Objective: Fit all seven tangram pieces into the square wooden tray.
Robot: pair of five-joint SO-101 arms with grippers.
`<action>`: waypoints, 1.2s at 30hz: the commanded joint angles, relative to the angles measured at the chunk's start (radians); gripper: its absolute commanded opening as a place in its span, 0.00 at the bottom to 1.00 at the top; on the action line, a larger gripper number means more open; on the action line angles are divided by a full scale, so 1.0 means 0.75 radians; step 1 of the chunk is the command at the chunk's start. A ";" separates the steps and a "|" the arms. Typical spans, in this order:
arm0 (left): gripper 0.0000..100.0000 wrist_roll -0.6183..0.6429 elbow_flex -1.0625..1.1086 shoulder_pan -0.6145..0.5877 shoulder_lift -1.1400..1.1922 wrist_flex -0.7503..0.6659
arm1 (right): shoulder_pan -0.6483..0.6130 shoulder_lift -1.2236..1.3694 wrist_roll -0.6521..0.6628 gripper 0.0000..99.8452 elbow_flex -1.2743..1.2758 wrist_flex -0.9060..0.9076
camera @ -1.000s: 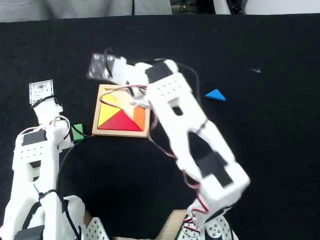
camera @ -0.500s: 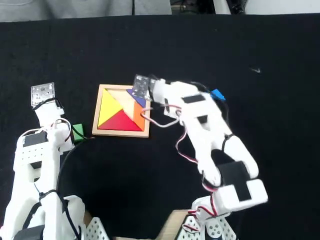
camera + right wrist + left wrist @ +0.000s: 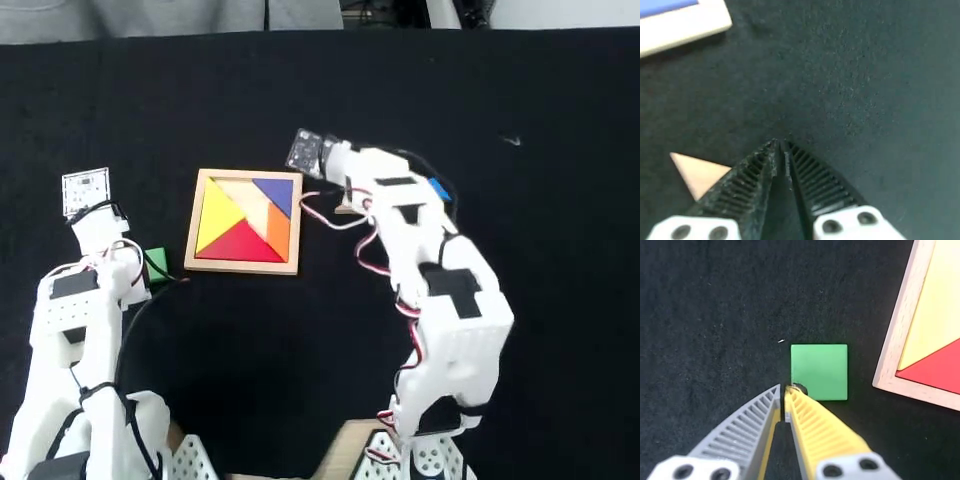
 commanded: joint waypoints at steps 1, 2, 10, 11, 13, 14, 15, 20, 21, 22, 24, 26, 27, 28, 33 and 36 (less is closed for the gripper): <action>0.03 0.006 -0.007 -0.013 -0.033 -0.025 | 0.031 0.003 0.018 0.01 -0.124 0.227; 0.03 0.006 -0.007 -0.013 -0.033 -0.025 | 0.033 0.003 0.018 0.01 -0.146 0.297; 0.03 0.006 -0.007 -0.015 -0.033 -0.025 | 0.063 -0.142 0.020 0.01 -0.259 0.788; 0.03 0.006 -0.007 -0.015 -0.033 -0.023 | 0.063 -0.169 0.031 0.01 -0.255 0.843; 0.03 0.006 -0.007 -0.015 -0.033 -0.023 | 0.053 -0.208 0.108 0.01 -0.242 0.980; 0.03 0.006 -0.009 -0.015 -0.033 -0.023 | 0.049 -0.232 0.147 0.01 -0.234 1.037; 0.03 0.006 -0.009 -0.015 -0.033 -0.023 | 0.041 -0.255 0.174 0.01 -0.228 1.070; 0.03 0.006 -0.009 -0.015 -0.033 -0.020 | 0.035 -0.351 0.090 0.02 -0.222 1.109; 0.03 0.006 -0.009 -0.015 -0.033 -0.020 | 0.020 -0.353 0.078 0.03 -0.210 1.115; 0.03 0.006 -0.009 -0.015 -0.033 -0.020 | 0.002 -0.353 0.068 0.05 -0.191 1.115; 0.03 0.006 -0.009 -0.015 -0.033 -0.020 | -0.029 -0.353 0.065 0.13 -0.144 1.105; 0.03 0.006 -0.009 -0.015 -0.033 -0.020 | -0.063 -0.353 0.065 0.21 -0.097 1.084; 0.03 0.006 -0.009 -0.015 -0.033 -0.020 | -0.082 -0.353 0.065 0.25 -0.077 1.068; 0.03 0.006 -0.009 -0.015 -0.033 -0.020 | -0.100 -0.353 0.065 0.27 -0.056 1.043; 0.03 0.006 -0.009 -0.015 -0.033 -0.018 | -0.160 -0.351 -0.057 0.28 -0.009 0.876; 0.03 0.006 -0.009 -0.015 -0.033 -0.018 | -0.164 -0.351 -0.207 0.27 -0.011 0.786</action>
